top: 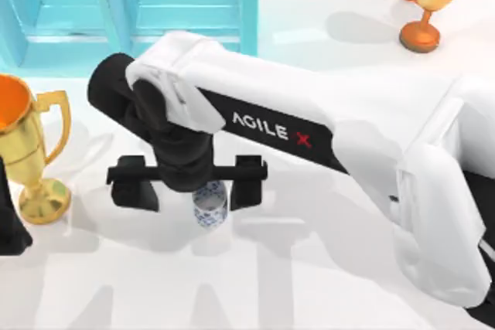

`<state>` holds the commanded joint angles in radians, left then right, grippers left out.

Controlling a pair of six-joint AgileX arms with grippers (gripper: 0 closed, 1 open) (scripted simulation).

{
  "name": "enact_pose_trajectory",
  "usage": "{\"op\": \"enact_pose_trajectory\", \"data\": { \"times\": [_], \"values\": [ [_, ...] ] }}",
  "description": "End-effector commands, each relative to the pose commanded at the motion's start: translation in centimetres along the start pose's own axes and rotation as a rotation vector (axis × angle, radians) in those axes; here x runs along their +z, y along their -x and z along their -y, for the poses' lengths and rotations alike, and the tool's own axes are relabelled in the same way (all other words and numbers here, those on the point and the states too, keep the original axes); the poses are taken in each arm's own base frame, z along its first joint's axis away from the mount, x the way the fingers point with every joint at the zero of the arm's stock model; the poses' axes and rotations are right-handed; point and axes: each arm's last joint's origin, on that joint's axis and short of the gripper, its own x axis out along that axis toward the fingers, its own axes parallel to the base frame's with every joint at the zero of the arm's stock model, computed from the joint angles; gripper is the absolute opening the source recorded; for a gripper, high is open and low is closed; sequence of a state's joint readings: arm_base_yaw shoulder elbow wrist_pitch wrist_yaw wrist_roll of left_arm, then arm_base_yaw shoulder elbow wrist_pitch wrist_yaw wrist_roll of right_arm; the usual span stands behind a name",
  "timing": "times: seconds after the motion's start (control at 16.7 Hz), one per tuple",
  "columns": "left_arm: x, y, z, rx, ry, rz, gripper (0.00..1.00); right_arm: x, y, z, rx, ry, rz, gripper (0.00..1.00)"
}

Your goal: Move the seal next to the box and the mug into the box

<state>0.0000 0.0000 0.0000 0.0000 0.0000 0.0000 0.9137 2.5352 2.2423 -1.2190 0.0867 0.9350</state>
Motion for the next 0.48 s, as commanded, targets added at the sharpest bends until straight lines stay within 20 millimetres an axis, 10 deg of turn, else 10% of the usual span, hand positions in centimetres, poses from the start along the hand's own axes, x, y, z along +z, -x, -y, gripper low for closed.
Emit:
{"op": "enact_pose_trajectory", "data": {
  "times": [0.48],
  "values": [
    [0.00,0.00,0.00,0.000,0.000,0.000,1.00,0.00,0.00,0.00,0.000,0.000,0.000,0.25]
  ]
}}
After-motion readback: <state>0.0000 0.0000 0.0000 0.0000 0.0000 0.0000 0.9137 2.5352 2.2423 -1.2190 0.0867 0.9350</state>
